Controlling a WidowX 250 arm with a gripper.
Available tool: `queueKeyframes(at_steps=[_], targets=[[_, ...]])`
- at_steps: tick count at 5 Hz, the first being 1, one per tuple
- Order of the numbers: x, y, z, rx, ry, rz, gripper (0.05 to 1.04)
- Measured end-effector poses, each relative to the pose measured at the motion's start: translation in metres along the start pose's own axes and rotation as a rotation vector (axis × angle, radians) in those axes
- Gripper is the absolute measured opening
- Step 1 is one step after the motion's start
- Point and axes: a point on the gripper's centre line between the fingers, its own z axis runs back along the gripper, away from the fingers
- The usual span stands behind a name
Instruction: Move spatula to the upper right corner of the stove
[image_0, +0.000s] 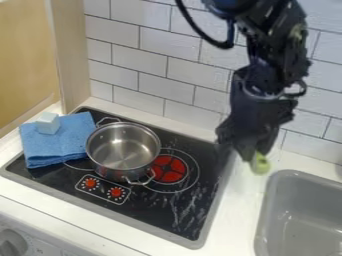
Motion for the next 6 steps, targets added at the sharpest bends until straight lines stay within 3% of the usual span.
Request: queueKeyframes(at_steps=[1,2,4,6], targets=[[0.012,-0.007,0.002,0.007,-0.047,0.090,0.241],[0.031,-0.014,-0.005,0.047,-0.081,0.163,0.241],[0.054,-0.005,-0.022,0.096,-0.119,0.308,0.241],[0.068,-0.005,-0.045,0.127,-0.121,0.349,0.241]])
